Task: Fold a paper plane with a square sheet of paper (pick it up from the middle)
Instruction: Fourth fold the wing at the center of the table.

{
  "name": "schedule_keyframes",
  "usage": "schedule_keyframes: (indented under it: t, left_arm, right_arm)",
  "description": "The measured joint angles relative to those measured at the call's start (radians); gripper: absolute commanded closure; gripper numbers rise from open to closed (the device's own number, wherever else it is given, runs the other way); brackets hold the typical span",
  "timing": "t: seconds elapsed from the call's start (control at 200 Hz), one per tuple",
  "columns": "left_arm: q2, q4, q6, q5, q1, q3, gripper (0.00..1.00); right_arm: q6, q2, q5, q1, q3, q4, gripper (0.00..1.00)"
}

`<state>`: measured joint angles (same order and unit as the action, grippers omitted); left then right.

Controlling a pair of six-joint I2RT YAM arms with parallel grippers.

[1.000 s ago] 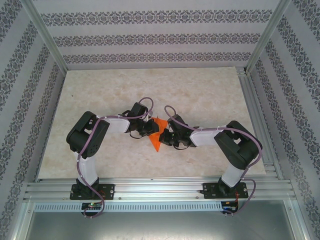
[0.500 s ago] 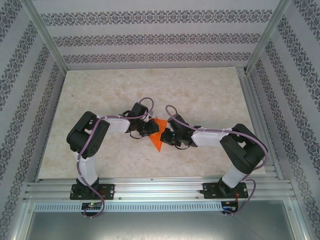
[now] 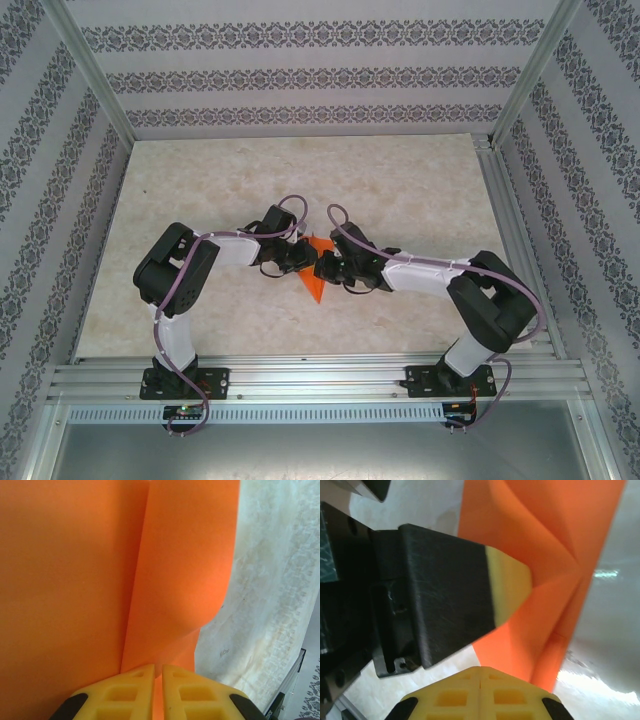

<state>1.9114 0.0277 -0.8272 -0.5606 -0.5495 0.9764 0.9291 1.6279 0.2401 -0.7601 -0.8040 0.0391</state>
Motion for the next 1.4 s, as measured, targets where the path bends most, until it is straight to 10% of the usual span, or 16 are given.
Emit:
schedule_keyframes:
  t: [1.398]
  left_arm:
    - [0.033, 0.044, 0.0, -0.031, 0.023, 0.054, 0.83]
  right_arm:
    - [0.05, 0.077, 0.044, -0.003, 0.133, -0.194, 1.0]
